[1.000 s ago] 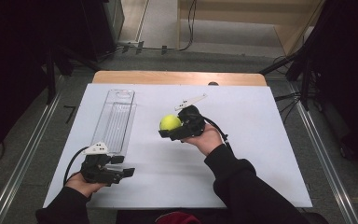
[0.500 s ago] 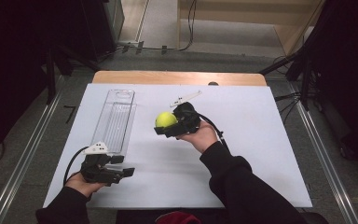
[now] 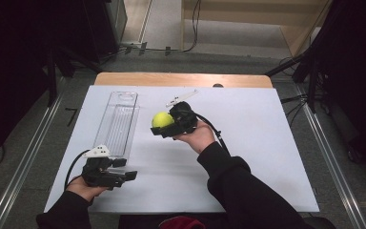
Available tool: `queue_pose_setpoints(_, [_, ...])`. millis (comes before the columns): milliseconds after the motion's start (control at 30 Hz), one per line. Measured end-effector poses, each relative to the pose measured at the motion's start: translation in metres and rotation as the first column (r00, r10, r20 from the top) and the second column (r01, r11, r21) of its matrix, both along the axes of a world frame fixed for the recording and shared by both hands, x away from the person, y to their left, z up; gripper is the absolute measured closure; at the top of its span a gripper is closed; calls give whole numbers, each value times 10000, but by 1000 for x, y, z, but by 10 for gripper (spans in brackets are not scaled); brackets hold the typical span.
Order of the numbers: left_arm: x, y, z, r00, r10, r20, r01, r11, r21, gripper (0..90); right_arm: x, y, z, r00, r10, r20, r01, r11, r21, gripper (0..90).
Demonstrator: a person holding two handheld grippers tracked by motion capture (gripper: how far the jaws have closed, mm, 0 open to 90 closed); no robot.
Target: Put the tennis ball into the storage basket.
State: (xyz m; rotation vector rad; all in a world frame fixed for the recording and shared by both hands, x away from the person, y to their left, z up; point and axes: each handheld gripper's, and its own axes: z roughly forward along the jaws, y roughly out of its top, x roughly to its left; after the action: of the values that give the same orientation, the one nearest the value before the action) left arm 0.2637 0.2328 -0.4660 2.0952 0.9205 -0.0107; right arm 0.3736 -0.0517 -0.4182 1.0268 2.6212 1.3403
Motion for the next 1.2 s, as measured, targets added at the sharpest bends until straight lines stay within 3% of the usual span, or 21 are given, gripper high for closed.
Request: queue_pose_setpoints(1200, [0,1,1,10000,30,40,-30,10000,-33,272,19,46,9,9999,138,3,-138,9999,75,238])
